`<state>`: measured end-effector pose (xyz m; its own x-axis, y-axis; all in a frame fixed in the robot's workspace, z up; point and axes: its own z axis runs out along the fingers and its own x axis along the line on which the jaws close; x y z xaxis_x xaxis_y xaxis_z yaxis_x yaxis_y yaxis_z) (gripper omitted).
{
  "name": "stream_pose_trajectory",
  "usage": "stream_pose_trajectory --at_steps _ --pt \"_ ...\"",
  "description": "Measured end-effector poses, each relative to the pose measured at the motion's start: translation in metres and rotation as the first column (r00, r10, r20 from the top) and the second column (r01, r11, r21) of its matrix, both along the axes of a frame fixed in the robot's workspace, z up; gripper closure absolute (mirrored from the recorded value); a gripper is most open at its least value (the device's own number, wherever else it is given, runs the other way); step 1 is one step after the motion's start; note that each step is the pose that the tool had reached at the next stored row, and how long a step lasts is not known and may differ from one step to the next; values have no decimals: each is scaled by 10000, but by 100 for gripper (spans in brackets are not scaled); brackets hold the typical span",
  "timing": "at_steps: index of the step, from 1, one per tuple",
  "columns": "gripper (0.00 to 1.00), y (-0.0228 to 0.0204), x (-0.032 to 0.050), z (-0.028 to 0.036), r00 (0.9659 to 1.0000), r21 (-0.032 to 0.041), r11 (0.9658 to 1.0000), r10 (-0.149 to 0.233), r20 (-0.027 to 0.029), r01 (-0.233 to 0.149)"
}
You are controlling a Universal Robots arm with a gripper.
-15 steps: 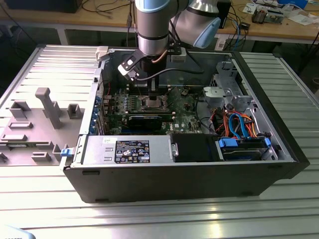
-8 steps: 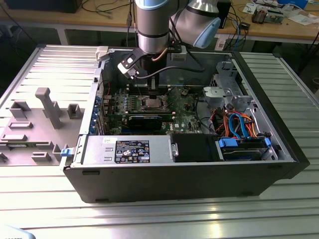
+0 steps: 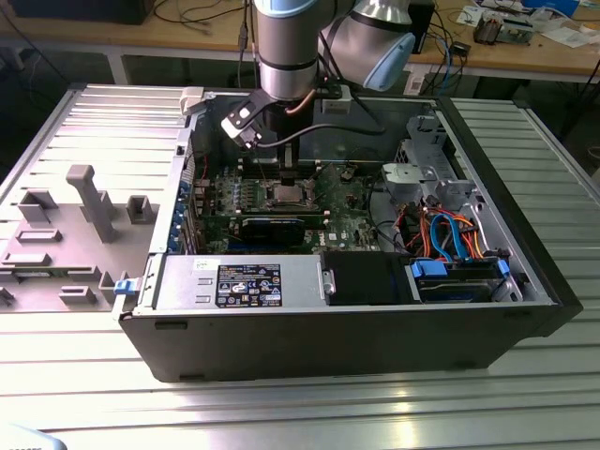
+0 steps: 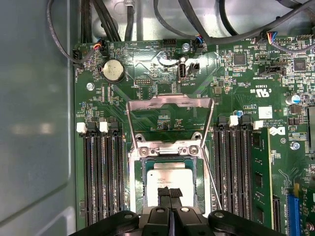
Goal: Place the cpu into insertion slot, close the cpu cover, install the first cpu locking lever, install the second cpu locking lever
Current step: 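Place the cpu into insertion slot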
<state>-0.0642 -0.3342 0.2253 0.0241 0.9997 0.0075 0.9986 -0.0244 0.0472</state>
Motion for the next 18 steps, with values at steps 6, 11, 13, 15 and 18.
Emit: stream_pose_trajectory --at_steps 6,11,13,15,18 --pt "89 0 0 19 10000 1 10000 0 0 0" --pt "89 0 0 44 10000 1 10000 0 1 0" --pt "89 0 0 49 10000 2 10000 0 1 0" --pt "89 0 0 57 10000 1 10000 0 0 0" --pt "89 0 0 68 10000 0 10000 0 0 0"
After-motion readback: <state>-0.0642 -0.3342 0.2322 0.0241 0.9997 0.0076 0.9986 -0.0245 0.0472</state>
